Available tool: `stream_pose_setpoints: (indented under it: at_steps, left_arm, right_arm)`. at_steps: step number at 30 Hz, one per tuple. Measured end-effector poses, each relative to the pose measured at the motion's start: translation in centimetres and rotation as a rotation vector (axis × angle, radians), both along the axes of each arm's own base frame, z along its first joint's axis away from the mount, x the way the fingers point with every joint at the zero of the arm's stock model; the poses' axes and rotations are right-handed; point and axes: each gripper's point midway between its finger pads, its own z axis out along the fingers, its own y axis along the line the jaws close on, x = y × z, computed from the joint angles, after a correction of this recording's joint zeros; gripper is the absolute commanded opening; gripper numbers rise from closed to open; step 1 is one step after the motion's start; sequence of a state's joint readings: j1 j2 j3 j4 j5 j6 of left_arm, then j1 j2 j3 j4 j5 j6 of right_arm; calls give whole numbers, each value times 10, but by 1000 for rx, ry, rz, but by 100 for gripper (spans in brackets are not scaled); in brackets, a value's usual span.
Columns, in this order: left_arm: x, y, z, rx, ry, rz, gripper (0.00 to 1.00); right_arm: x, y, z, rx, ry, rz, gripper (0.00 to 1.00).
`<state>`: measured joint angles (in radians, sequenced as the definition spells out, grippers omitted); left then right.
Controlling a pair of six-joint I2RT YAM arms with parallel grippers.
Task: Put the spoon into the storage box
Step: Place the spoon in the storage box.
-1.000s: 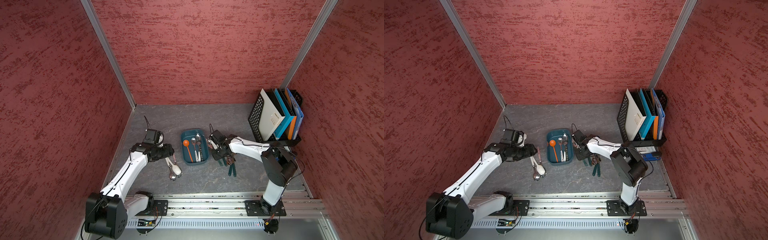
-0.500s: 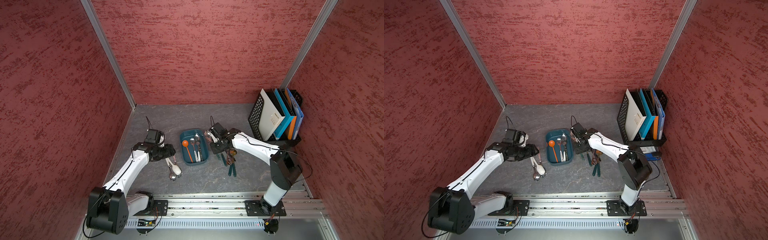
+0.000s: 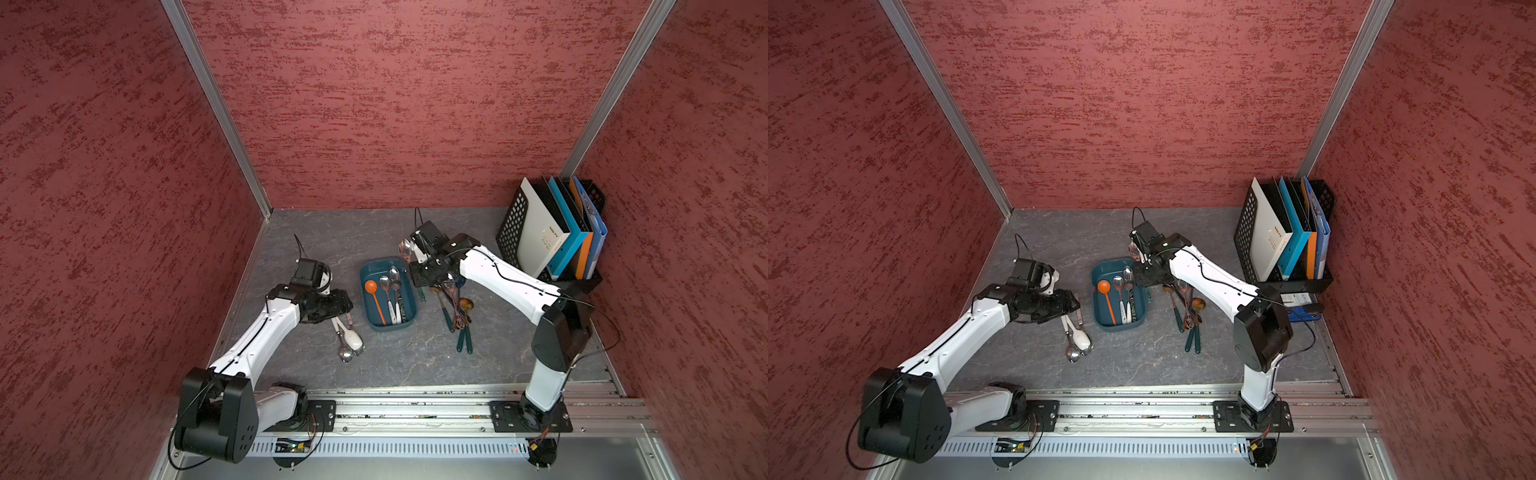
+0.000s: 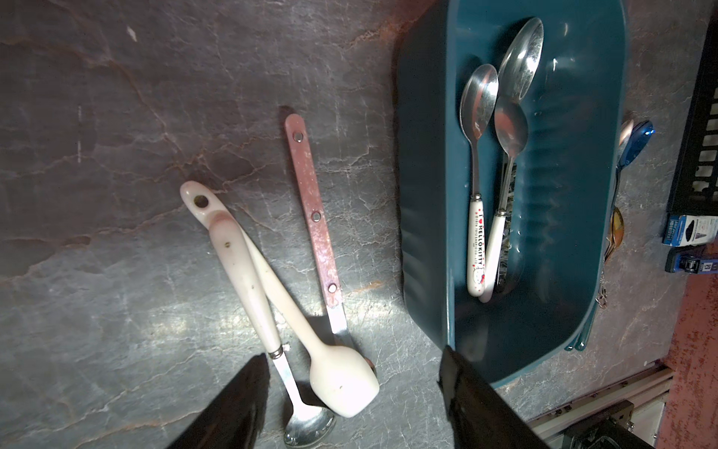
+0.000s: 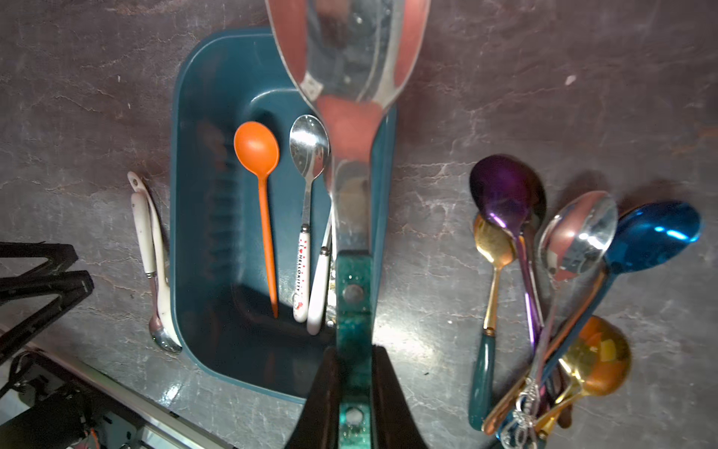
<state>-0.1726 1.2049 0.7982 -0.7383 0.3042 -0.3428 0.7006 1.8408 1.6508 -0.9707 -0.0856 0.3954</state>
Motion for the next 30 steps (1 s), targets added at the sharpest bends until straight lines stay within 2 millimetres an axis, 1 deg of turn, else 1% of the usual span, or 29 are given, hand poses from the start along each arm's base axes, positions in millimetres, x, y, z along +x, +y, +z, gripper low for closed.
stream_pose_setpoints:
  at_steps: [2, 6, 11, 15, 19, 22, 26, 30]
  left_arm:
    - [0, -1, 0, -5, 0, -4, 73]
    - [0, -2, 0, -9, 0, -5, 73]
    - [-2, -2, -2, -10, 4, -6, 73]
    - [-4, -2, -5, -9, 15, -8, 73]
    - [-4, -2, -6, -9, 16, -8, 73]
    - [-4, -2, -6, -9, 16, -8, 73]
    - [-4, -2, -6, -9, 17, -8, 73]
    - [-4, -4, -5, -17, 18, -13, 73]
  right_arm:
    - [-3, 8, -8, -7, 31, 0, 13]
    - [-13, 20, -30, -41, 96, 11, 13]
    - [-20, 25, -49, -76, 153, 8, 13]
    - [-21, 28, -56, -84, 175, 2, 14]
    - [-16, 36, -58, -77, 187, -1, 14]
    - [-13, 40, -65, -86, 201, -1, 14]
    - [-13, 40, -76, -113, 232, -2, 14]
    - [-15, 38, -80, -136, 256, -3, 15]
